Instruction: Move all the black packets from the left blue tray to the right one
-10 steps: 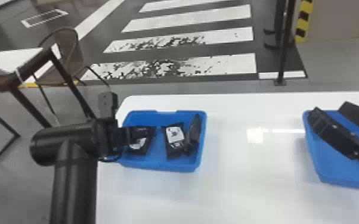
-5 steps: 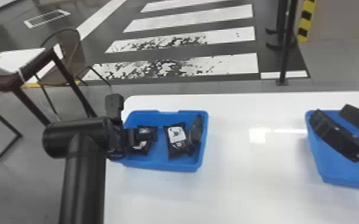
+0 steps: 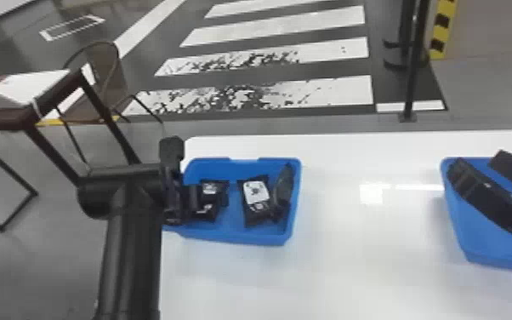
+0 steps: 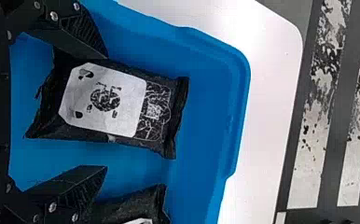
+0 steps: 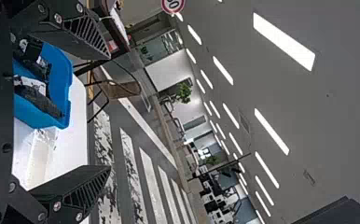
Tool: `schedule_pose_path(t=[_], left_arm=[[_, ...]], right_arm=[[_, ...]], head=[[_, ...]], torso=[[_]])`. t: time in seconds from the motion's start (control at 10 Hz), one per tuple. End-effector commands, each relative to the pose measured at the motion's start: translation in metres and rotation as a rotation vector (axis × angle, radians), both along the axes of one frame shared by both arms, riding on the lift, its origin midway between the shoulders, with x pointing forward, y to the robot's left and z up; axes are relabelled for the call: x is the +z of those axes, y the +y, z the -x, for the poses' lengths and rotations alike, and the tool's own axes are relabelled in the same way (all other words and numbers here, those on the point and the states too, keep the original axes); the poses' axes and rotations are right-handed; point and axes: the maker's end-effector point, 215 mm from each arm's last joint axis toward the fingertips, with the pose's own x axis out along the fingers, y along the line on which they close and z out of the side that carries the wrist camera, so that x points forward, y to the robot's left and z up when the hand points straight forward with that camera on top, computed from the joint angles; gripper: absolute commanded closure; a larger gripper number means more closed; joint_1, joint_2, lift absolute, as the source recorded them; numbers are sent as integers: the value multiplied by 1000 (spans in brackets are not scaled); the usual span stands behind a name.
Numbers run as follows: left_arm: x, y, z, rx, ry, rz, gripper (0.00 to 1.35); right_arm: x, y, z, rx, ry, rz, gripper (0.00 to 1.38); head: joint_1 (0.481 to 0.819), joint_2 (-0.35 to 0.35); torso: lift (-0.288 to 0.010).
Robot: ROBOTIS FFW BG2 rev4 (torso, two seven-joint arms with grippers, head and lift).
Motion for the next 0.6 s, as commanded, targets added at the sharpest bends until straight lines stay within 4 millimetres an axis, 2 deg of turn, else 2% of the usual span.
schedule_pose_path(t=[0.0, 0.1, 0.3, 0.5], left_arm=[[-7, 8, 4, 22, 24, -2, 188], [-11, 9, 4, 29, 35, 6, 231], [-15, 13, 4, 38, 36, 1, 444], [-17, 16, 6, 52, 38, 11, 759]], right_arm=[[0, 1, 1, 4, 4, -3, 193], [0, 1, 1, 6, 3, -2, 193], [-1, 2, 1, 8, 5, -6, 193], [-4, 2, 2, 11, 15, -12, 193]], head=[[695, 322], [695, 330], [695, 337], [695, 342]], torso=[[-140], [-140], [-140], [-140]])
